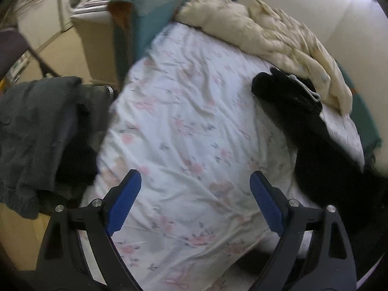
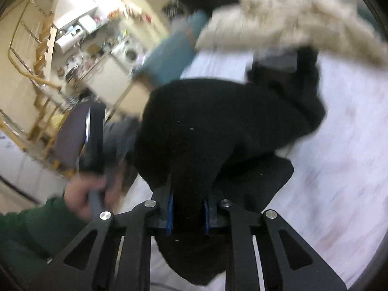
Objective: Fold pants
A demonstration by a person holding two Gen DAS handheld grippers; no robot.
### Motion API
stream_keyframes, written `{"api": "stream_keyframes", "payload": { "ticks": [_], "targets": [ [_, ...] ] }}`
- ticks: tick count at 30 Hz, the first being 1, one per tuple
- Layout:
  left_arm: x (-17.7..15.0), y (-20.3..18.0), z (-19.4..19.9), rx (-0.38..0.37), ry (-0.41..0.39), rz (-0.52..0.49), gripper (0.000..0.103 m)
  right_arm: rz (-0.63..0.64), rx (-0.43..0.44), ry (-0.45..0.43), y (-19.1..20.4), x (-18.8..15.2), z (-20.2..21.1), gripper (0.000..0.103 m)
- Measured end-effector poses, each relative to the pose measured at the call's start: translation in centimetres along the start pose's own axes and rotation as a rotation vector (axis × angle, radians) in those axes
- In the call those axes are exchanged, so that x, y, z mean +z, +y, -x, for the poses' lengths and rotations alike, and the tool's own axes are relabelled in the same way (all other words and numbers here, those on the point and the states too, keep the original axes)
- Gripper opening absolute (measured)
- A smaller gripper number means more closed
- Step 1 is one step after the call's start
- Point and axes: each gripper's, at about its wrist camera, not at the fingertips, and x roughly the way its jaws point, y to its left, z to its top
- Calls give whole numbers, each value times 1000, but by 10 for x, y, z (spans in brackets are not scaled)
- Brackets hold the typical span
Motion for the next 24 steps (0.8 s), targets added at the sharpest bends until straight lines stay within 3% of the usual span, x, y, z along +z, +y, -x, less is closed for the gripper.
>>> {"api": "stream_keyframes", "payload": {
  "ticks": [3,6,7,8,9,10,12,16,19,21,24],
  "targets": [
    [2,17,6,19,-21,37,89,-92,-36,179,-20,-53,-52,25],
    [-2,23,4,13,5,38,89,-172,-239,385,-51,-101,-98,26],
    [-4,23,3,5,18,35,89,-168,-300,415,-56,-109,-103,30],
    [-7,22,2,-5,33,32,89,-169,-306,422,-57,-112,-104,34],
    [-8,21,1,-11,43,28,89,-182,-288,421,-58,-112,-101,42],
    [-11,17,-2,-20,63,13,89,-197,-261,408,-59,-109,-96,62],
    [-16,7,-10,-29,102,-23,89,-218,-229,330,-59,-95,-76,85],
    [-41,-20,-43,-82,234,-102,89,-256,-206,138,-65,-65,-42,87],
    [-71,-42,-69,-119,339,-176,89,-394,-191,22,-95,-56,-46,87],
    [-89,-57,-82,-122,397,-238,89,-466,-163,18,-114,-57,-63,86],
    [-112,-74,-97,-119,431,-309,89,-540,-134,82,-138,-72,-90,69]
  ]
}}
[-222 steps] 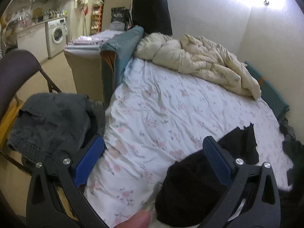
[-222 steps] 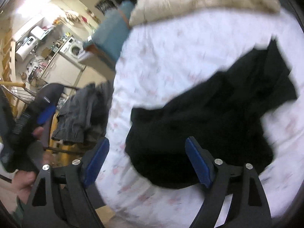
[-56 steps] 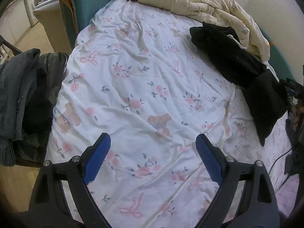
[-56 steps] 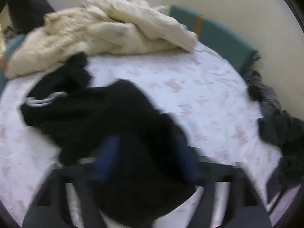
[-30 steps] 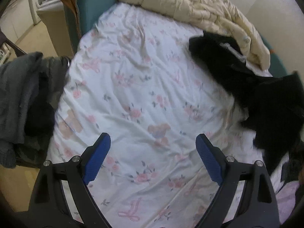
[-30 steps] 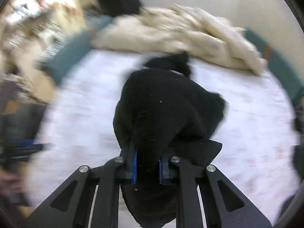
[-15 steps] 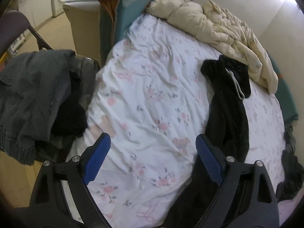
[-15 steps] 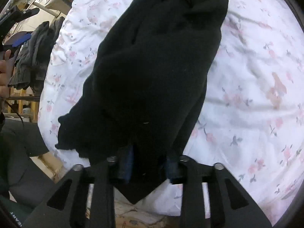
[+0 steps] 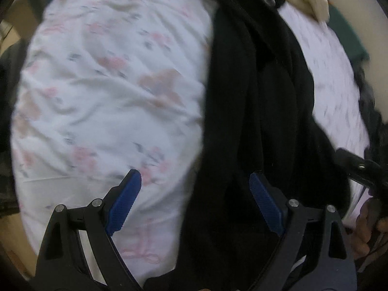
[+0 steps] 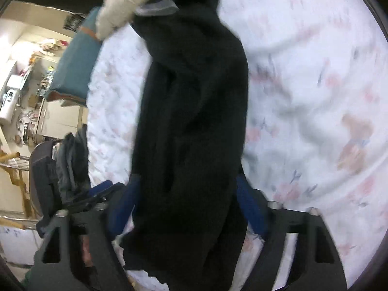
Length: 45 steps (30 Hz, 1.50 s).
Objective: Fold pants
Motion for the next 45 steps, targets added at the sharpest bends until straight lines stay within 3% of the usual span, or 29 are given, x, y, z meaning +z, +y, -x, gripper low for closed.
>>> {"api": "stream_keyframes", "payload": {
  "ticks": [2,3,4,5,6,9,11,15,19,22,25,29,33,36,38,39,40,41,42,43,45],
  "targets": [
    [-4,-9,-16,1,29,-34,79,-1,-4,77,3,-6,-17,63],
    [-6,-14,-24,-4,52,-51,61,35,-11,80,6,-9,-19,54],
    [-8,-17,-31,-7,67,-68,34,87,-36,70,14,-10,-19,45],
    [-9,-20,-36,12,59,-86,17,117,-53,64,20,-11,-16,39],
    [-9,-21,-37,10,45,-86,4,142,-66,60,24,-12,-15,25],
    [-11,-23,-32,19,5,-77,3,146,-76,37,23,-11,-3,13],
    [-13,-21,-10,75,-67,-87,2,128,-95,-27,13,-9,18,12],
    [-15,2,56,105,-230,-26,2,65,-124,-140,-16,-9,66,11],
    [-31,20,113,145,-337,-22,2,50,-166,-190,-29,-22,95,10],
    [-53,51,144,188,-357,44,2,68,-268,-226,-31,-39,108,9],
    [-73,88,159,295,-352,129,0,109,-493,-268,-33,-52,120,9],
    [-102,148,175,353,-337,273,0,41,-517,-187,-51,-56,108,10],
    [-119,169,171,273,-338,318,0,53,-584,-120,-52,-53,86,17],
    [-121,161,157,175,-291,326,0,34,-588,-157,-46,-52,89,18],
    [-114,150,151,135,-270,316,0,33,-597,-213,-39,-54,97,27],
    [-111,142,146,115,-255,298,5,37,-605,-243,-36,-56,102,45],
    [-108,134,140,102,-238,281,21,45,-613,-280,-31,-58,109,68],
    [-106,128,137,93,-227,271,35,53,-618,-317,-24,-60,111,75],
    [-102,121,129,88,-218,266,68,64,-620,-362,-19,-63,118,79],
    [-103,116,125,85,-209,263,90,73,-621,-393,-14,-65,123,79],
    [-98,102,107,74,-168,247,94,75,-595,-455,-7,-67,133,79]
  ]
}}
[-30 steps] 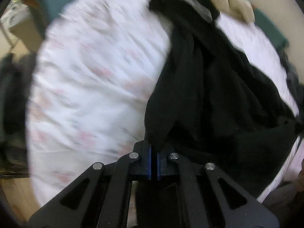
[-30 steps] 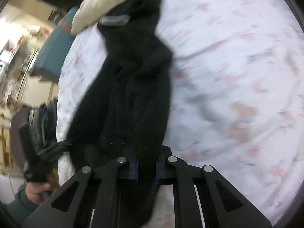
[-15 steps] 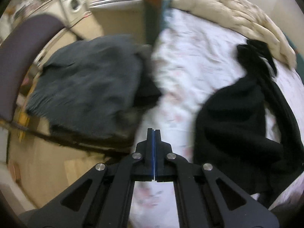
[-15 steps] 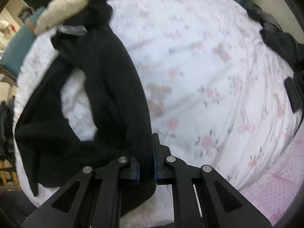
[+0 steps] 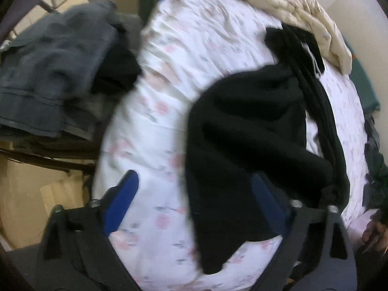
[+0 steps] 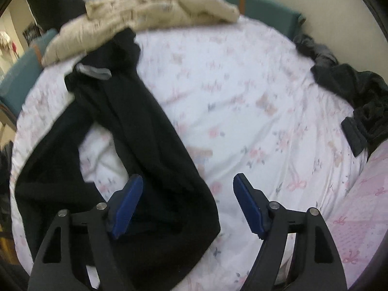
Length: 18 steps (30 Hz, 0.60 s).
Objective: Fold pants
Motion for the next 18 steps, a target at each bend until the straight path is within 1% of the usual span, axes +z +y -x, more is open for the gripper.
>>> {"api": "stream_keyframes", "payload": {
  "ticks": [2,4,5,6,8,9,10,11,12,14,15,16,17,18],
  "targets": [
    [-5,-18,-25,-1,75,-32,94,-38,61,-20,-2,3,2,81],
    [-15,-40,-55,24,161,-87,94,-55,91,1,-2,5,-4,82],
    [-21,-55,-70,39,199,-133,94,-56,91,26,-1,5,-10,82],
    [-28,-70,-81,57,206,-195,93,-58,92,51,-1,5,-15,82],
    [-42,-102,-94,117,187,-342,93,-71,104,97,-1,3,-26,82],
    [-52,-122,-104,148,189,-444,92,-81,113,112,-1,2,-28,82],
    [-61,-135,-111,180,186,-516,92,-94,128,125,-2,2,-31,82],
    [-68,-143,-118,223,178,-564,90,-102,136,127,-2,1,-31,82],
    [-73,-146,-123,237,171,-575,85,-112,143,125,-2,0,-30,82],
    [-74,-147,-122,220,159,-572,70,-119,163,128,-1,-1,-29,82],
    [-75,-149,-118,217,150,-595,42,-119,176,131,0,-1,-28,82],
    [-77,-152,-112,230,135,-627,10,-116,192,136,2,-1,-28,82],
    [-77,-153,-106,235,127,-638,9,-113,204,140,3,0,-28,82],
    [-78,-151,-100,220,121,-631,8,-112,218,144,4,1,-29,82]
  ]
}}
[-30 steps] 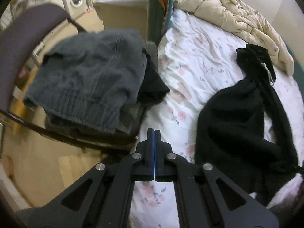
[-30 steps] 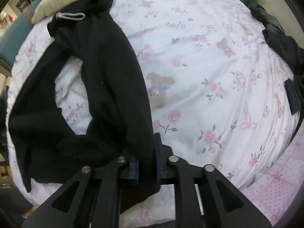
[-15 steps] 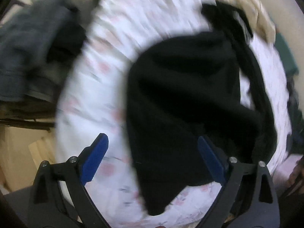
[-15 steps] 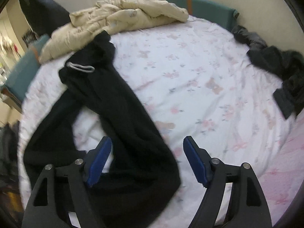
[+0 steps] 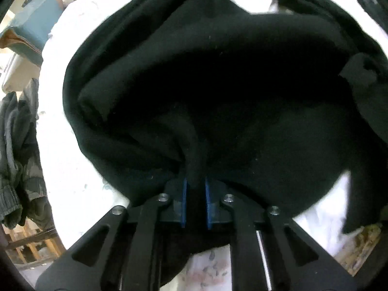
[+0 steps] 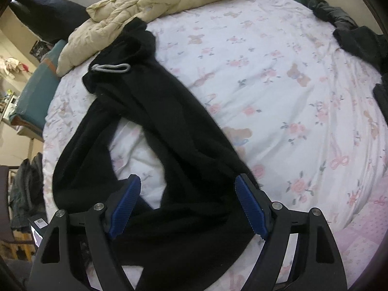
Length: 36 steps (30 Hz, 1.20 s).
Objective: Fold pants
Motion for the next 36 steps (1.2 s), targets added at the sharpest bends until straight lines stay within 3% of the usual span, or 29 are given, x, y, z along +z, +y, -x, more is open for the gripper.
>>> {"api": "stream_keyframes", "payload": {
  "ticks": [2,5,7,10,13,16,18,21,23,24,25,27,33,36],
  "targets": [
    [-8,4,10,7,-8,-11,6,3,19,1,3,1,-1,82],
    [-29,0,19,95,13,-136,6,18,11,5,9,1,-3,82],
    [-50,9,27,111,47,-168,5,26,9,23,11,-2,-6,82],
    [-81,28,46,92,117,-171,5,32,24,33,15,-5,-5,82],
    [-109,42,74,81,106,-165,5,45,92,14,24,-7,4,82],
    [-112,63,97,90,80,-109,8,79,105,0,34,-9,7,82],
    [-105,77,104,68,69,-33,11,103,90,11,40,-10,3,82],
    [-81,79,119,-67,12,63,23,120,59,26,42,-11,-4,82],
    [-68,83,133,-129,-64,126,54,116,38,24,39,-12,-5,82],
    [-57,88,141,-152,-120,176,81,109,37,25,36,-12,-5,82],
    [-46,92,146,-157,-166,214,93,103,40,26,34,-12,-4,82],
    [-22,94,143,-156,-205,247,95,89,45,26,31,-11,-4,82],
    [60,83,74,-84,-129,273,95,84,58,38,35,-6,-8,82],
    [85,70,33,-112,-64,300,94,97,55,37,40,-2,-11,82]
  ]
}}
